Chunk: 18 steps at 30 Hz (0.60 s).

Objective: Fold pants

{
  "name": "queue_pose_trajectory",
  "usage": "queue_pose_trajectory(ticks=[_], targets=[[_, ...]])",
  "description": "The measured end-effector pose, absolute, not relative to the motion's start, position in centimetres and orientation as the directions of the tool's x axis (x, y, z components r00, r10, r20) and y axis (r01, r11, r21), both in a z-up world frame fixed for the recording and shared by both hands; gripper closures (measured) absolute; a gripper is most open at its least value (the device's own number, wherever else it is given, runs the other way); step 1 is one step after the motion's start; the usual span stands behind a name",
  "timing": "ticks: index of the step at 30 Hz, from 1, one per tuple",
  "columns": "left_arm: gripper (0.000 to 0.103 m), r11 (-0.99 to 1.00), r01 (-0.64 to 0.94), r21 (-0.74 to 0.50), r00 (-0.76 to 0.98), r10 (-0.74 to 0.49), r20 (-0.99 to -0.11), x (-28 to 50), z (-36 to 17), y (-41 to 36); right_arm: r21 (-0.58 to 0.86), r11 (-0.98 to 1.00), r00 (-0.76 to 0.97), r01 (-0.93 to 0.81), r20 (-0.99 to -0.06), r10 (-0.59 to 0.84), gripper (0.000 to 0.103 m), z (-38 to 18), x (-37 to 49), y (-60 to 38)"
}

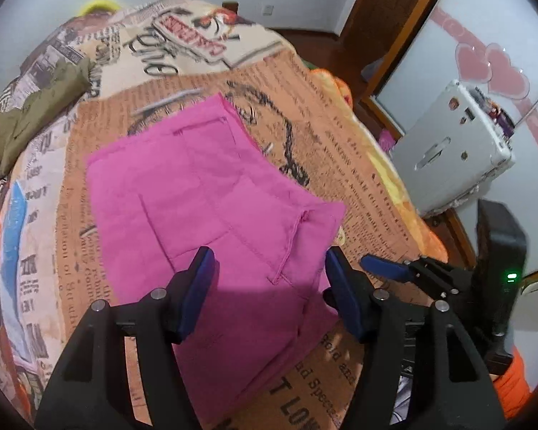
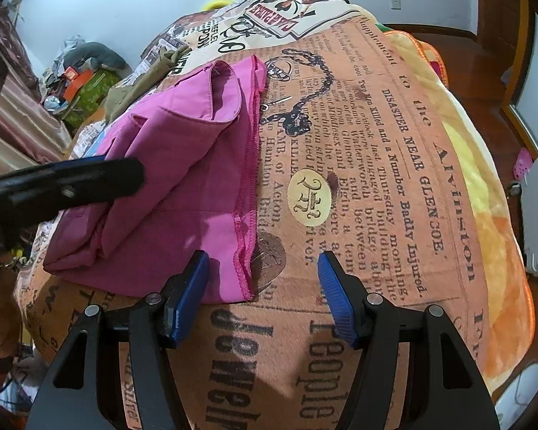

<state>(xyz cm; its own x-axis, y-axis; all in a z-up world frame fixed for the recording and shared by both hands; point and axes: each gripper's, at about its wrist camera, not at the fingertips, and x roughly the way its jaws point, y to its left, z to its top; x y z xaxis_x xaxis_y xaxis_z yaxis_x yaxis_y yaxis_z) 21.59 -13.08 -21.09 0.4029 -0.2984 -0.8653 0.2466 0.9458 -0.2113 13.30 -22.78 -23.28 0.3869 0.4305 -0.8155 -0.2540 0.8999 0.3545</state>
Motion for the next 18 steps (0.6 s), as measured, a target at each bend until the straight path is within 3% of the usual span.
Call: queue_pose_trajectory(ticks=[11,18], targets=[[0.037,0.975,0.179,-0.129,0.584,-0.211,-0.784,21.5,-14.8,-7.3,0.302,0.927,0.435,-0.224,-0.82,0.372,0.044,-22.2,12.7,-23.7],[0.036,0.991,0.11,-0.076,0.577,-0.126,-0.807,24.7,-15.5,-3.0,0.275,0.938,0.49,-0.212,-0.8,0.346,0.044,-20.4,12.8,-24.2]])
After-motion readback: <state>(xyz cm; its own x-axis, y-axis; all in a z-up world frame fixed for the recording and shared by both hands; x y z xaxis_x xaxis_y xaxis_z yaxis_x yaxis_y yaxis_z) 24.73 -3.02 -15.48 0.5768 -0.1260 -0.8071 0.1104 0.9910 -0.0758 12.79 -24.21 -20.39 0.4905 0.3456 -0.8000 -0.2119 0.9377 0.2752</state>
